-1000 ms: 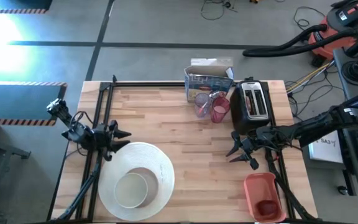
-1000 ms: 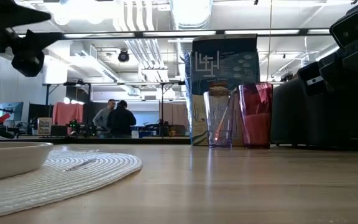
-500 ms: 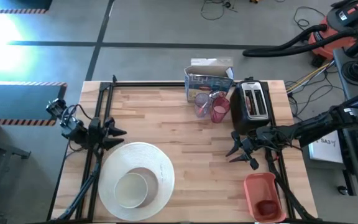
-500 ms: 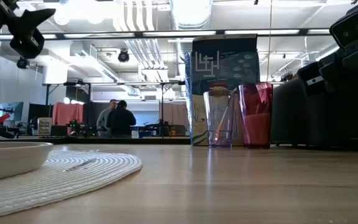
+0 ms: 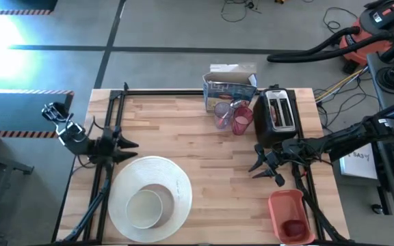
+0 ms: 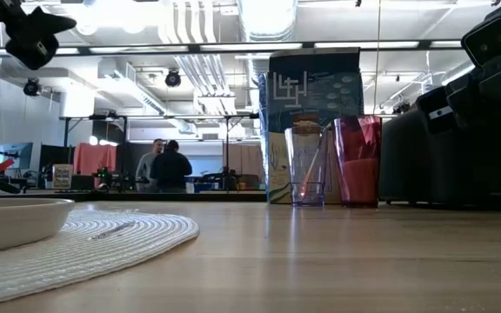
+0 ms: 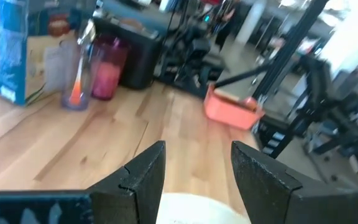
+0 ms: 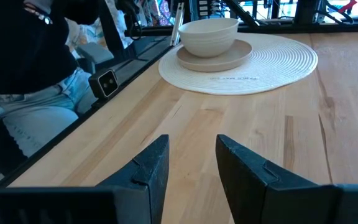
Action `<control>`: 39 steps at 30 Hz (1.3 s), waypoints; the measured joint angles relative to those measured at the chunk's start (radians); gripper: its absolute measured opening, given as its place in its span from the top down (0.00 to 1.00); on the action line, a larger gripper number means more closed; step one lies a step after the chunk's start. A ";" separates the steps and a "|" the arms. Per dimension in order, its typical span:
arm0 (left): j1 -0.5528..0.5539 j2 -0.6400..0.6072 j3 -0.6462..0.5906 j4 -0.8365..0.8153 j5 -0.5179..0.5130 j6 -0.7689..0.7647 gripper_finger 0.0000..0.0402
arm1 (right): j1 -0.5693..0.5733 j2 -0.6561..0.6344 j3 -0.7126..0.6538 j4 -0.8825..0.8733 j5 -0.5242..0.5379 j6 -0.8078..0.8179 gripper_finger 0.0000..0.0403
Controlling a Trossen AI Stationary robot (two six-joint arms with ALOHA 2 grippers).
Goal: Arrange a breakfast setting
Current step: Move the white placemat to the center of the table
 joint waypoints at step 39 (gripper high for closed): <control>0.351 0.585 0.202 -0.293 0.542 0.086 0.63 | 0.000 0.000 0.000 0.000 0.000 0.001 0.69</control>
